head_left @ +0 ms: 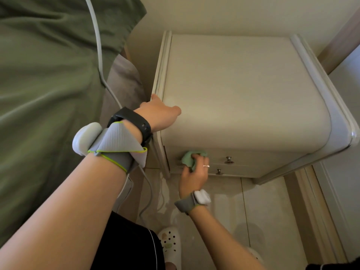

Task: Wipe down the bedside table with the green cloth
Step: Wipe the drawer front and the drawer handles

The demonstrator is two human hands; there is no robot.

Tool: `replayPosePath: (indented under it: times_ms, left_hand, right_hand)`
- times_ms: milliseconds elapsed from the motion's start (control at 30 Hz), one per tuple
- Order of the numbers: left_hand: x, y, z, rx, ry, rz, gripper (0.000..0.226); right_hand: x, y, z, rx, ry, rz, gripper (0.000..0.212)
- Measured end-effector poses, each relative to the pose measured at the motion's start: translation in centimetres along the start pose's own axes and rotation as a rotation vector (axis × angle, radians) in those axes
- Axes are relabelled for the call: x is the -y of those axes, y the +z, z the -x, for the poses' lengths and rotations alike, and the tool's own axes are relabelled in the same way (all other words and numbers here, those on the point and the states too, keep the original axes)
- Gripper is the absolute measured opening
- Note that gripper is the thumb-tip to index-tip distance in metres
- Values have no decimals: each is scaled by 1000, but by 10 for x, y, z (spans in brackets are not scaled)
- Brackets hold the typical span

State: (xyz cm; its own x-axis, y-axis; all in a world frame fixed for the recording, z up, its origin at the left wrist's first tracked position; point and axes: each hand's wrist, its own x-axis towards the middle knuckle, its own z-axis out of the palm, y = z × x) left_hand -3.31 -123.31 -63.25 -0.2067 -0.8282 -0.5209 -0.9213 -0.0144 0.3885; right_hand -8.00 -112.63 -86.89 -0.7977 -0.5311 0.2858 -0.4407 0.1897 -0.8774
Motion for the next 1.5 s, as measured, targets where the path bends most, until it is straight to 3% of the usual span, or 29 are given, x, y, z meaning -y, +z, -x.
replayPosePath:
  times_ms: [67,167,233,367,500,600,700,800,867,933,1033,1100,1200,1267,1333,1400,1500]
  left_hand:
    - [0,0,0,-12,12,16,82]
    - [-1,3,1,-24,10,32,82]
    - [-1,4,1,-27,4,38,83]
    - [0,5,-2,-29,-2,45,84]
    - [0,8,-3,-37,0,34,85]
    - [0,7,-5,-29,4,26,85]
    - [-1,6,-4,-25,-4,23,86]
    - [-3,4,-2,-27,-5,17,87]
    - [-4,3,-1,-35,0,10,87]
    - [-3,4,-1,-35,-2,-2,88]
    - [-2,5,-1,-28,2,-17,88]
    - [-2,5,-3,-23,6,-17,88]
    - [-2,4,-4,-25,4,5,88]
    - [-3,4,-4,-28,5,12,87]
    - [-4,4,-4,-26,5,13,88]
    - [-4,4,-3,-27,5,1,89]
    - [-3,5,-3,-27,8,-13,89]
  right_hand:
    - [-3,-4,-5,54,-350,172,30]
    - [-21,-5,-16,173,-818,446,16]
    - [-35,4,-18,328,-984,546,12]
    - [-70,40,0,740,-935,826,25]
    - [-97,46,3,910,-772,909,46]
    - [-111,39,-6,851,-825,961,59]
    - [-95,12,-23,828,-1012,940,43]
    - [-44,-24,-48,501,-1205,694,21]
    - [-25,-36,-52,393,-1202,660,19]
    - [-34,-30,-49,455,-1219,701,25]
    - [-86,-16,-43,841,-1165,921,42]
    - [-111,-10,-50,1074,-959,1034,30]
    - [-107,-26,-56,1135,-930,1076,24]
    - [-82,-44,-60,865,-1125,996,26]
    - [-60,-61,-65,639,-1192,889,21]
    - [-67,-72,-68,601,-1174,888,19]
    - [-113,-77,-71,750,-1118,1001,24]
